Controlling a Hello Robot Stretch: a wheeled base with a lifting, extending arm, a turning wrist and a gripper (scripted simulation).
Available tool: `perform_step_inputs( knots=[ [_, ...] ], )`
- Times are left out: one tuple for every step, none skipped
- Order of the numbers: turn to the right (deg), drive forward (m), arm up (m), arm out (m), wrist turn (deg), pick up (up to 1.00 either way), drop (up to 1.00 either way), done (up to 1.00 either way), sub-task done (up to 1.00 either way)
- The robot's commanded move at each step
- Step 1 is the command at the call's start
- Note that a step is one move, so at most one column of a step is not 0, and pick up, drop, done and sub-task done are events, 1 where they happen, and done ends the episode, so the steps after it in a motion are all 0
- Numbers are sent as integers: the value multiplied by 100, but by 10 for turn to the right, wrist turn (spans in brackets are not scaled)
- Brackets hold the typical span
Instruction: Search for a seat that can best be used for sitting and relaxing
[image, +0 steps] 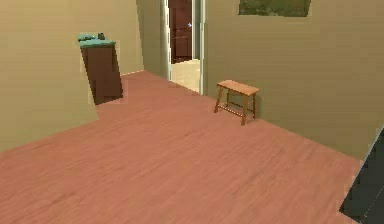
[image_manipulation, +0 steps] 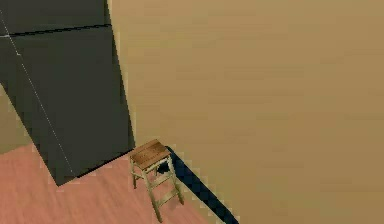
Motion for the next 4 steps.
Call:
perform_step_inputs(
  knots=[
    [-30, 0, 0, 0, 0, 0, 0, 0, 0],
    [0, 100, 0, 0, 0, 0, 0, 0, 0],
    [0, 100, 0, 0, 0, 0, 0, 0, 0],
    [0, 100, 0, 0, 0, 0, 0, 0, 0]
  ],
)
